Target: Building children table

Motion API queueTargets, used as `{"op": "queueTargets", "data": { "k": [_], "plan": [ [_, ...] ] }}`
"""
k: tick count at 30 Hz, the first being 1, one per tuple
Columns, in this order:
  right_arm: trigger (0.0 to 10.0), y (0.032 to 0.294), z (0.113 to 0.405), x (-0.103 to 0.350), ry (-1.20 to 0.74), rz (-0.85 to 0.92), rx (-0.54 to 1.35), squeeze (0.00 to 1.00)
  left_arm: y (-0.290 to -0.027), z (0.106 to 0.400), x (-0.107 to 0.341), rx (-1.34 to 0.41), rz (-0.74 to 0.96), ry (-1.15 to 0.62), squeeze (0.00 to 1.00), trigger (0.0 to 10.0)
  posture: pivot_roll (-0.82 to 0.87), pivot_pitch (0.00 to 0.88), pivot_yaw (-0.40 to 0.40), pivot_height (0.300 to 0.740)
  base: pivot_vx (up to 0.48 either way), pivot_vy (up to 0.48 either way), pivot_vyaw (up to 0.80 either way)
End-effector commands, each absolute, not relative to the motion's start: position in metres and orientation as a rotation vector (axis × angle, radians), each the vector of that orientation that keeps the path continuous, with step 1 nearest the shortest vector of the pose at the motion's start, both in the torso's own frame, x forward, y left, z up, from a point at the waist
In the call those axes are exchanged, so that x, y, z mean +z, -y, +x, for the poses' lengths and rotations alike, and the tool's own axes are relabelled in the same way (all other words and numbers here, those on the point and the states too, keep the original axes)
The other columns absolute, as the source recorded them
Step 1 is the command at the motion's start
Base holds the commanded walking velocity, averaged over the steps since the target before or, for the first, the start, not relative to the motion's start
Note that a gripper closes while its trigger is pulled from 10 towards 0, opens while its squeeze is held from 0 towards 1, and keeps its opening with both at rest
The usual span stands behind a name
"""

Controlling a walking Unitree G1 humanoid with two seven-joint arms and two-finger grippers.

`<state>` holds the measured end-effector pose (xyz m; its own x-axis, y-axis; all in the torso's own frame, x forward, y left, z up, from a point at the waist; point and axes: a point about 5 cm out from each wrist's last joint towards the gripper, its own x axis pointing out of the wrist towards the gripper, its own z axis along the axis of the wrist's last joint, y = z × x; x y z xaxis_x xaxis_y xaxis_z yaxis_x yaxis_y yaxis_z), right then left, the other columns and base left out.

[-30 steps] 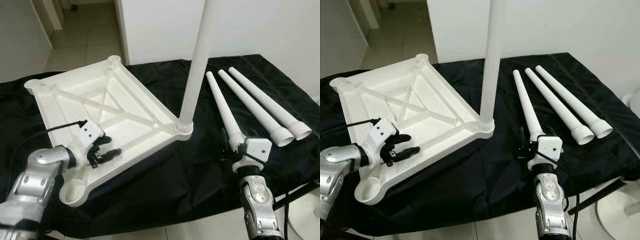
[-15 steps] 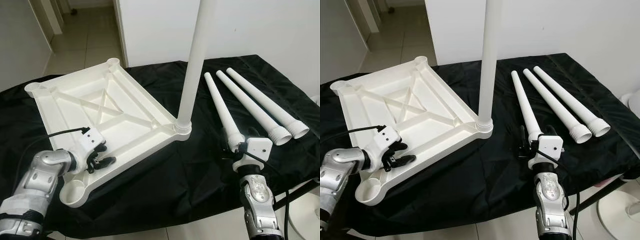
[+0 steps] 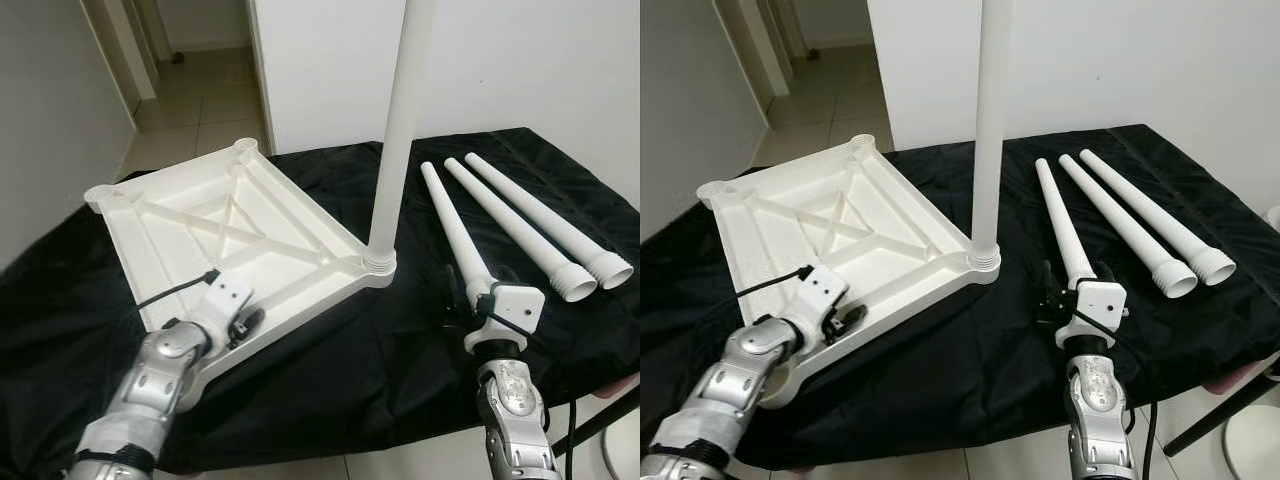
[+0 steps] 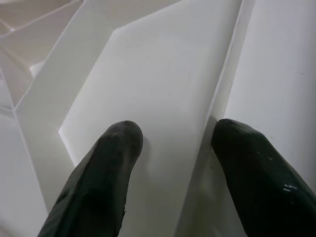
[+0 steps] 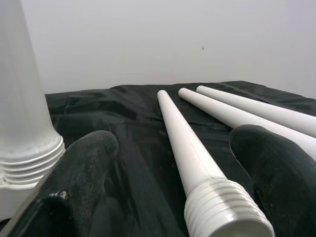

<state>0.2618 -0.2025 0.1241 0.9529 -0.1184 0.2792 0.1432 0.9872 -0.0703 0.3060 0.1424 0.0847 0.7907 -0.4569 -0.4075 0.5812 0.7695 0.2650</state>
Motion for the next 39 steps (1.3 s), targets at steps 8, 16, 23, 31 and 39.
{"op": "queueTargets", "data": {
  "k": [8, 16, 23, 31, 39],
  "plan": [
    [10.0, 0.201, 0.261, 0.123, 0.284, -0.085, -0.144, 0.0, -0.11, 0.298, 0.064, -0.604, 0.315, -0.399, 0.0, 10.0, -0.11, 0.0, 0.07, 0.74, 0.0, 0.0, 0.0],
    [10.0, 0.199, 0.26, 0.122, 0.279, -0.084, -0.142, 0.0, -0.098, 0.299, 0.074, -0.649, 0.286, -0.344, 0.0, 10.0, -0.11, 0.0, 0.072, 0.74, 0.0, 0.0, 0.0],
    [10.0, 0.199, 0.259, 0.122, 0.279, -0.085, -0.147, 0.0, -0.1, 0.294, 0.087, -0.791, 0.191, -0.256, 0.0, 10.0, -0.11, 0.0, 0.077, 0.74, 0.0, 0.0, 0.0],
    [10.0, 0.2, 0.261, 0.122, 0.276, -0.083, -0.152, 0.0, -0.153, 0.294, 0.106, -0.957, 0.333, -0.203, 0.0, 10.0, -0.1, 0.007, 0.069, 0.74, 0.0, 0.0, 0.0],
    [10.0, 0.197, 0.266, 0.123, 0.282, -0.077, -0.149, 0.0, -0.203, 0.326, 0.13, -0.746, 0.452, -0.202, 0.0, 10.0, -0.09, 0.016, 0.071, 0.74, 0.0, 0.0, 0.0]
  ]
}}
